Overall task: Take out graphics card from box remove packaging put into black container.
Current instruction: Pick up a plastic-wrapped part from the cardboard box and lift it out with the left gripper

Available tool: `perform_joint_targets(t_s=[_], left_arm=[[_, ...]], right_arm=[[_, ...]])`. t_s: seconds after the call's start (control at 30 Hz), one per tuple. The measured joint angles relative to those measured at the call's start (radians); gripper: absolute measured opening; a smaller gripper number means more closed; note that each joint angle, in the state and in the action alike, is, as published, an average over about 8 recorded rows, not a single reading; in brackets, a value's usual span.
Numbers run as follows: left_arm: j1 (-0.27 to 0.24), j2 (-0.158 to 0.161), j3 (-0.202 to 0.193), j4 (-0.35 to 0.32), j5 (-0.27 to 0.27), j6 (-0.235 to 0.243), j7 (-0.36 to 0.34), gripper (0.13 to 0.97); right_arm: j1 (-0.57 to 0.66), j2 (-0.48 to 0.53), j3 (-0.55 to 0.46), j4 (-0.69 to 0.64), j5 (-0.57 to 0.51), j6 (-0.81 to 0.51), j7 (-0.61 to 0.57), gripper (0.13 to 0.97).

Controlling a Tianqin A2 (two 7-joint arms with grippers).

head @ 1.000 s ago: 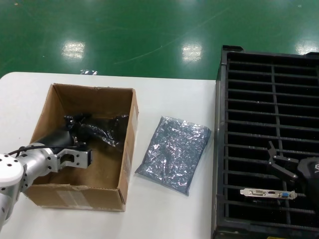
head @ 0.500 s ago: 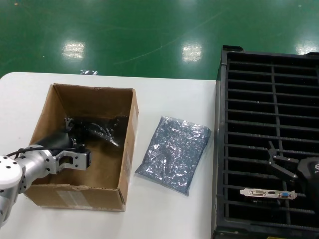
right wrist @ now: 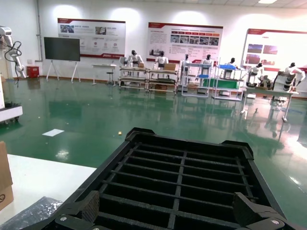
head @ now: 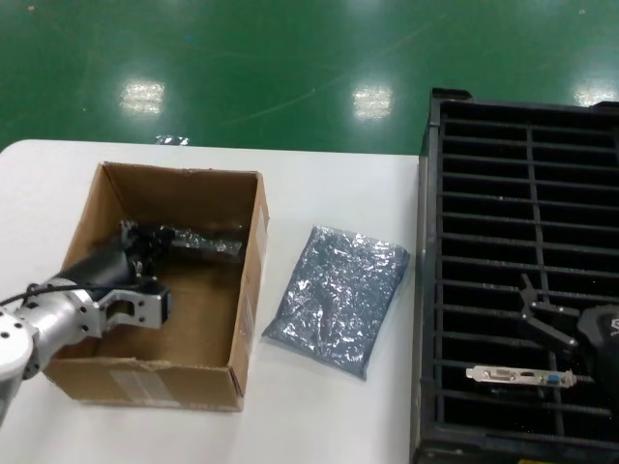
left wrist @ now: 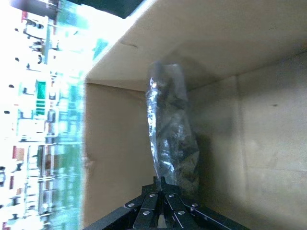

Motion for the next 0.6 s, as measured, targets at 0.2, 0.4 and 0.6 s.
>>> perform_joint_targets(t_s=[0.2, 0.4, 0.6], left_arm=[[0.082, -0.06, 0.004, -0.19, 0.054, -0.037, -0.108, 0.139], [0.165, -0.12, -0.009, -0.378, 0.118, -0.079, -0.213, 0.139], [0.263, -0.169, -0.054, -0.569, 0.205, -0.099, -0.325, 0.139]], right_arm=[[0.0, 0.0, 0.0, 0.0, 0.0, 0.0, 0.0, 0.966], [0.0, 0.0, 0.0, 0.0, 0.0, 0.0, 0.0, 0.966], [0.0, 0.0, 0.0, 0.0, 0.0, 0.0, 0.0, 0.966]])
